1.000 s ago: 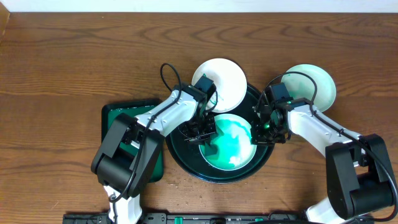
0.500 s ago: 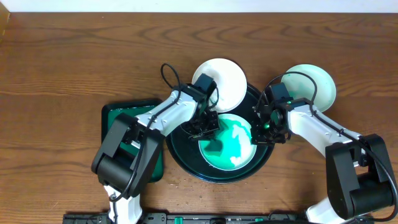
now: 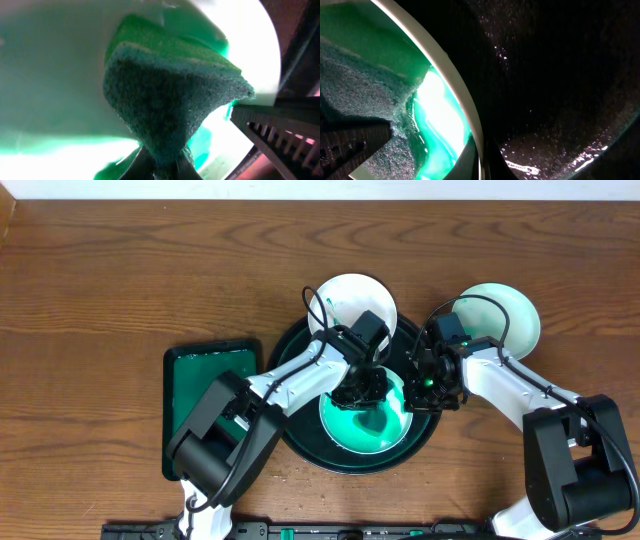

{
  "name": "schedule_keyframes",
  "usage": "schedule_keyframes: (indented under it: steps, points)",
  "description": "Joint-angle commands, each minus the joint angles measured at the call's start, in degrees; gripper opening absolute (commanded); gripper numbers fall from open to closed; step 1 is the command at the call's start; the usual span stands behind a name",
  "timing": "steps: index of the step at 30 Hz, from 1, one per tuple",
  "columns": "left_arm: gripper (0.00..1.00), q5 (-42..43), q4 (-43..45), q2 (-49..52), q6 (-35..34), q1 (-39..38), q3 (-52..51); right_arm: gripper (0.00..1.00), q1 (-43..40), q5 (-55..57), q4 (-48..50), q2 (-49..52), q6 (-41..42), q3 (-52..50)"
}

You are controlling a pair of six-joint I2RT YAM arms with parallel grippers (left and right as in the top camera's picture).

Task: Clean dirty plates on tray and stack at the side
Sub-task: 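Scrub the plate with the sponge while the right gripper holds its rim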

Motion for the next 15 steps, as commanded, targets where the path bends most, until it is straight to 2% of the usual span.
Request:
schedule_keyframes:
  steps: [1, 4, 9, 15]
  points:
    - [0.07, -10.6, -1.6, 4.8, 0.2, 0.5, -2.8, 0.01, 1.0, 2.1, -0.4, 3.8, -1.2, -2.2]
    - [0.07, -14.4, -2.7, 4.8, 0.2, 3.3, -1.9, 0.01, 1.0, 2.1, -0.4, 3.8, -1.2, -2.2]
    - [0.07, -27.2, -7.6, 4.8, 1.1, 8.3, -0.4, 0.01, 1.0, 2.1, -0.4, 3.8, -1.4, -2.2]
    - [0.07, -35.0, -15.0, 4.8, 2.1, 12.5, -0.4, 0.01, 1.0, 2.1, -0.1, 3.8, -1.4, -2.2]
